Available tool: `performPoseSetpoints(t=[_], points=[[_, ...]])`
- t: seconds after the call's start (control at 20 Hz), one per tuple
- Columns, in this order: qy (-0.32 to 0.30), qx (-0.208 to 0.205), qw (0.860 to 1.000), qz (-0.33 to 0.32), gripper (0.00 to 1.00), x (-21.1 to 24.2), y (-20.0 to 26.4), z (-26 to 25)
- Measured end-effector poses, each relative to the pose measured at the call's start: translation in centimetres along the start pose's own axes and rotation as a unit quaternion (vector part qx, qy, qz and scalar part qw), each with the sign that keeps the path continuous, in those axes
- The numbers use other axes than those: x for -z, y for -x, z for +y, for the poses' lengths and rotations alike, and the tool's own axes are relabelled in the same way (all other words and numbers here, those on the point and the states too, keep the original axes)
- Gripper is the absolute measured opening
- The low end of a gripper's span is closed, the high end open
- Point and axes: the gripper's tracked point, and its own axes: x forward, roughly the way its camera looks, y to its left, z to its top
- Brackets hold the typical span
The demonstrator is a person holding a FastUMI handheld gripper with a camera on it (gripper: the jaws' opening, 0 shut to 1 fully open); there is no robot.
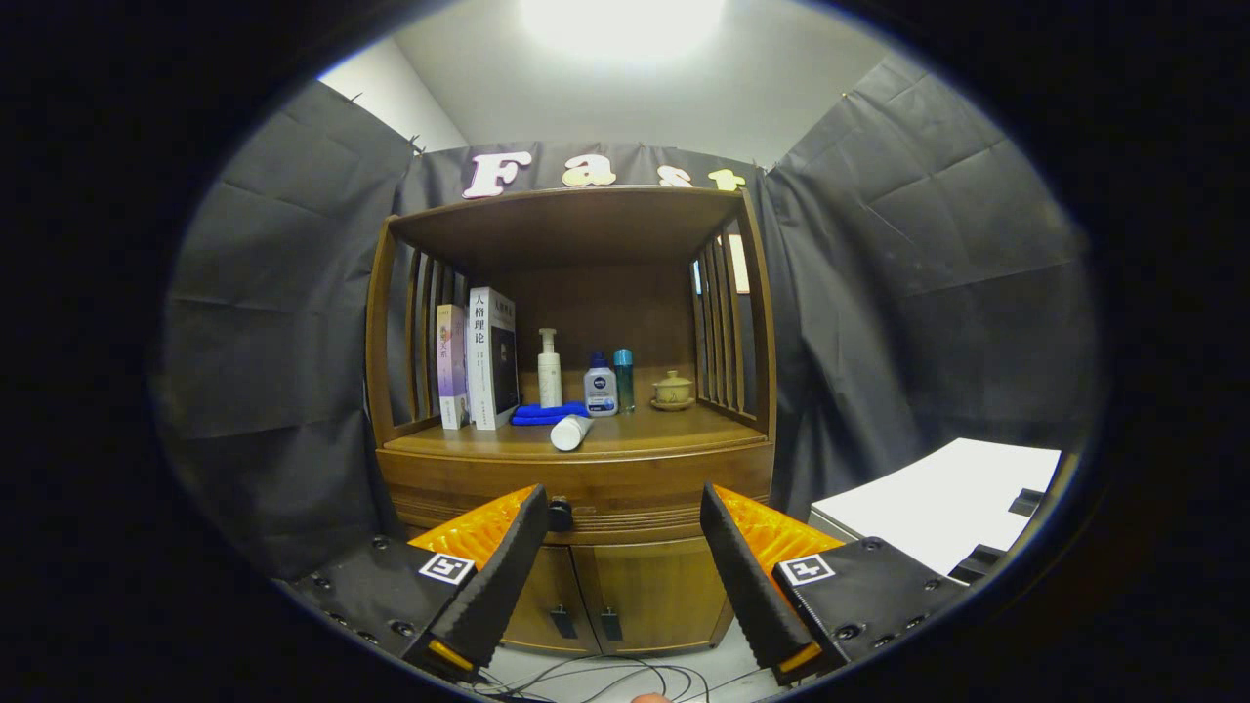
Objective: Pull open the drawer, take out the items inside it, and place them on the countertop above the cabinet.
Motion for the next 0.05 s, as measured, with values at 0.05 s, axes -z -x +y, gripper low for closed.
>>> performPoseSetpoints(t=[0.05], points=[[-0.001, 0.0, 1.0, -0.001, 0.97, -0.03, 0.04, -0.06]])
